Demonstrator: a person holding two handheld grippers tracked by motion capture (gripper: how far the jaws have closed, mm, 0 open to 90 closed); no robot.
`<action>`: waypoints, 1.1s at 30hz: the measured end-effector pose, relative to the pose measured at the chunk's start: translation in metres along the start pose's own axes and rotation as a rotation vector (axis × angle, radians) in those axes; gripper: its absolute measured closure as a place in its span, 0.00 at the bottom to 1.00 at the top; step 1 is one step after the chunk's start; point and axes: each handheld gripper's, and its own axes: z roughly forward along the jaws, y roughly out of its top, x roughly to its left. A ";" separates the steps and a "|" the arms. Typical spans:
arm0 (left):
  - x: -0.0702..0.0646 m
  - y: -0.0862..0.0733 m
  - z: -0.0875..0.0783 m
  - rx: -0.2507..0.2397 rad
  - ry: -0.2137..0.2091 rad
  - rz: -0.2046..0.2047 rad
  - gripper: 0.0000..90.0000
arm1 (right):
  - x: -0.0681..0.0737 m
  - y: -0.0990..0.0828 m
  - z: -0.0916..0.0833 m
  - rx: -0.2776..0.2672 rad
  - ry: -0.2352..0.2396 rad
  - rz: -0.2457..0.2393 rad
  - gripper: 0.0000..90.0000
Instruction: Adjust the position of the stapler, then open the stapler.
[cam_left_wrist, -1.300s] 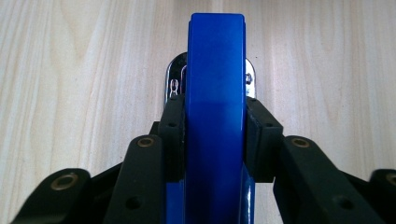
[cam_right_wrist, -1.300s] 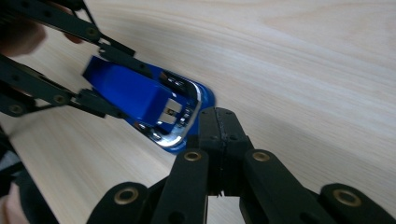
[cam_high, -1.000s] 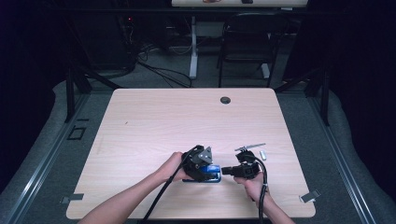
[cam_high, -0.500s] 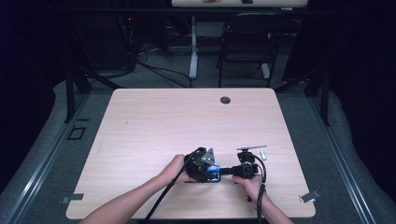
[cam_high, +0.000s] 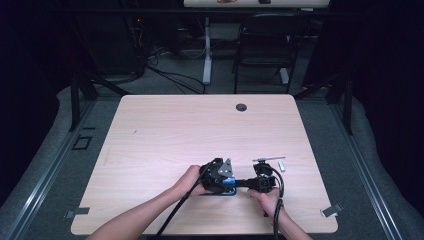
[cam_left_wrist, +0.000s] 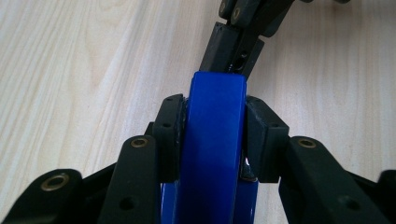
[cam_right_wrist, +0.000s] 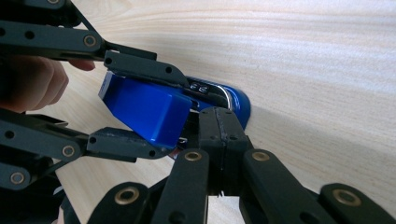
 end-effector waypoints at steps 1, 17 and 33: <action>0.000 0.000 0.000 0.001 0.002 0.000 0.68 | 0.000 0.000 0.000 0.003 0.001 0.000 1.00; -0.002 0.003 0.002 -0.013 0.008 0.043 0.70 | 0.001 -0.001 0.000 -0.009 -0.006 0.009 1.00; 0.000 -0.018 0.001 -0.179 0.004 0.098 0.73 | -0.004 -0.003 0.002 -0.035 0.034 0.061 1.00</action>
